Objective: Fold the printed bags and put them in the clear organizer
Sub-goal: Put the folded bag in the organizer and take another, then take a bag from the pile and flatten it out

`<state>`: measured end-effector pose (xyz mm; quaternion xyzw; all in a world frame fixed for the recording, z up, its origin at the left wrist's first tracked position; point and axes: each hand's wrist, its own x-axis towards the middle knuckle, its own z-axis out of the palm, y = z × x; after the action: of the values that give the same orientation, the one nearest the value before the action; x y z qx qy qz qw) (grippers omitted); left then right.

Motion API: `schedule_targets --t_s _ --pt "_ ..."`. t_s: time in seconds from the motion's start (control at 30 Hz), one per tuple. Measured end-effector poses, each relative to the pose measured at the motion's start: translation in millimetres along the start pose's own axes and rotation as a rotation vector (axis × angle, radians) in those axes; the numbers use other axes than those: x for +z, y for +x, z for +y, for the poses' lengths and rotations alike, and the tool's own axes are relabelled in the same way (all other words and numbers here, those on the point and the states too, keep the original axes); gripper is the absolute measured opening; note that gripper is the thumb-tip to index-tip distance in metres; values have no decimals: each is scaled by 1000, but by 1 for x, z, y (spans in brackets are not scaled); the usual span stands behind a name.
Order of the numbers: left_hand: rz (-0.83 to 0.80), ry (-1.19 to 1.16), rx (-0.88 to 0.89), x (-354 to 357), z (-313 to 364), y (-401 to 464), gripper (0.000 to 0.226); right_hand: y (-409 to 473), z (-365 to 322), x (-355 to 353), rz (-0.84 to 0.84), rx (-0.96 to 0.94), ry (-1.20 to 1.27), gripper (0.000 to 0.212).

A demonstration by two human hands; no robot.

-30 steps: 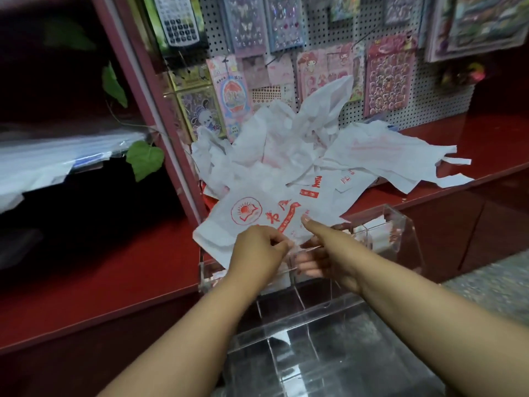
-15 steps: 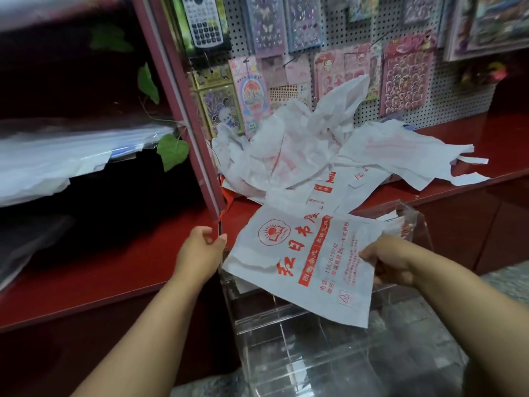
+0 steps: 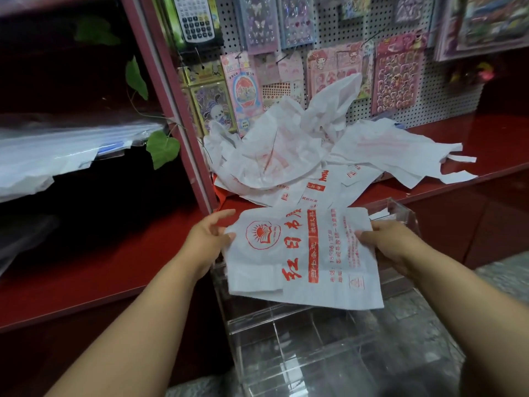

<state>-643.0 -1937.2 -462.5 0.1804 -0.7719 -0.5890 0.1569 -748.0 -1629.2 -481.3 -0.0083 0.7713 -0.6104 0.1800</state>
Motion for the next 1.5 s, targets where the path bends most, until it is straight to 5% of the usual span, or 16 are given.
schedule_targets --t_s 0.17,0.3,0.67,0.97,1.13,1.33,1.5 --pt "-4 -296 -28 -25 2 -33 34 -13 -15 13 192 -328 129 30" --pt "129 -333 18 -39 -3 -49 34 -18 -20 20 121 -445 137 31" --pt "351 -23 249 -57 5 -75 36 -29 -35 32 -9 -585 130 34" --pt "435 250 376 -61 15 -80 15 -26 -36 36 252 -780 -156 28" --pt "350 32 327 -50 17 -80 14 -26 -35 43 156 -650 20 15" --pt "538 199 365 -36 7 -77 8 -36 -36 56 247 -615 -6 8" --pt "516 33 187 -37 2 -70 11 -33 -37 51 68 -346 133 33"
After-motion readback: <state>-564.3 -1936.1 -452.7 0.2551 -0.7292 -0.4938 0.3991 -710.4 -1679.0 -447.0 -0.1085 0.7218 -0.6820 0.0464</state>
